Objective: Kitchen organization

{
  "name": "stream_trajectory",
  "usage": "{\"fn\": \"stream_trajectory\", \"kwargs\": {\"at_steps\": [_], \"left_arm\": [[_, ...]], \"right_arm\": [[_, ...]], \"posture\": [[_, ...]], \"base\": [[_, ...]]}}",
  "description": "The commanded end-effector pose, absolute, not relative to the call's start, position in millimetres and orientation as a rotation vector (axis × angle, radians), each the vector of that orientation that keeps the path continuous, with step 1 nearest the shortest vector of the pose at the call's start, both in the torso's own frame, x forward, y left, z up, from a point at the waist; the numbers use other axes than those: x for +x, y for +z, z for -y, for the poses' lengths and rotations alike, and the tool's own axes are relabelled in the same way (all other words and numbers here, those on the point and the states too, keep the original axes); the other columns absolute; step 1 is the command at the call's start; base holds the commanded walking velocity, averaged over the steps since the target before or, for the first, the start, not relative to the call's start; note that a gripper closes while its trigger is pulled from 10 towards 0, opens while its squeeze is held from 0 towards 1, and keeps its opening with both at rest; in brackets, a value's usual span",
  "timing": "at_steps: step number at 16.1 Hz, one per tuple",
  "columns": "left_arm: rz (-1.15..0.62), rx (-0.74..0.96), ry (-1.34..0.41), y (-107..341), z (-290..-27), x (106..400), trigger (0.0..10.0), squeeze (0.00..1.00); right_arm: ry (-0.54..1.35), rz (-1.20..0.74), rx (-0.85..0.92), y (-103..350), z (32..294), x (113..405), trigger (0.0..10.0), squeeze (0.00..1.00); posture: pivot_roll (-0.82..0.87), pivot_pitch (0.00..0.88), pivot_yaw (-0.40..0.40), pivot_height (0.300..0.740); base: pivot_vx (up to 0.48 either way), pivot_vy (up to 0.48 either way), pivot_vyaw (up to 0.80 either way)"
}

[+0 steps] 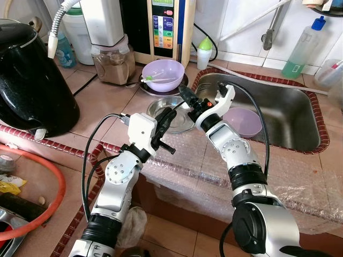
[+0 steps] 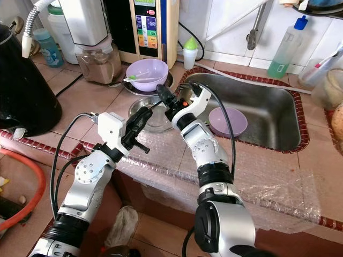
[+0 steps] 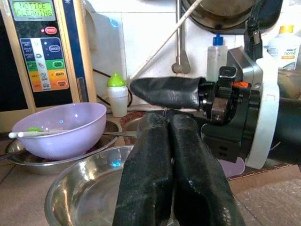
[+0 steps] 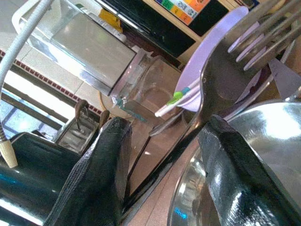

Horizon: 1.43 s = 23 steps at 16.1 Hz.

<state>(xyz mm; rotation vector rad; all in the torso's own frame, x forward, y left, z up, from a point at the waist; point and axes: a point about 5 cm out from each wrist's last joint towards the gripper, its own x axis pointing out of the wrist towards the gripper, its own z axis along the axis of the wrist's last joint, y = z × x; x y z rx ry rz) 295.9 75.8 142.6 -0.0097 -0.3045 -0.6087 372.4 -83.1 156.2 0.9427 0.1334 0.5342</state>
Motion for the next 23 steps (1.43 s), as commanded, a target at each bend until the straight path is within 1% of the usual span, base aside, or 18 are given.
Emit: {"fn": "stream_trajectory", "kwargs": {"at_steps": [1, 18, 19, 20, 23], "left_arm": [[0.311, -0.002, -0.615, 144.8, -75.1, 296.9, 0.0, 0.0], [0.291, 0.035, -0.605, 139.9, -78.3, 298.7, 0.0, 0.0], [0.289, 0.042, -0.599, 139.3, -78.8, 298.9, 3.5, 0.0], [0.282, 0.026, -0.598, 139.6, -79.5, 299.8, 10.0, 1.0], [0.285, 0.029, -0.591, 139.7, -80.2, 299.8, 10.0, 1.0]], "right_arm": [[0.539, -0.151, 0.939, 155.1, 81.4, 372.5, 0.0, 0.0], [0.464, -0.101, 0.933, 158.8, 97.5, 377.9, 0.0, 0.0], [0.459, -0.099, 0.934, 159.0, 98.1, 378.3, 0.0, 0.0], [0.457, -0.088, 0.928, 161.9, 98.4, 379.8, 0.0, 0.0], [0.458, -0.056, 0.896, 168.3, 100.2, 382.3, 0.0, 0.0]], "posture": [[-0.01, 0.0, 0.022, 0.74], [-0.01, 0.0, 0.027, 0.74], [-0.01, 0.0, 0.023, 0.74], [-0.01, 0.0, 0.023, 0.74], [0.0, 0.0, 0.022, 0.74]], "base": [[0.0, 0.0, 0.0], [0.0, 0.0, 0.0], [0.0, 0.0, 0.0], [0.0, 0.0, 0.0], [0.0, 0.0, 0.0]]}}
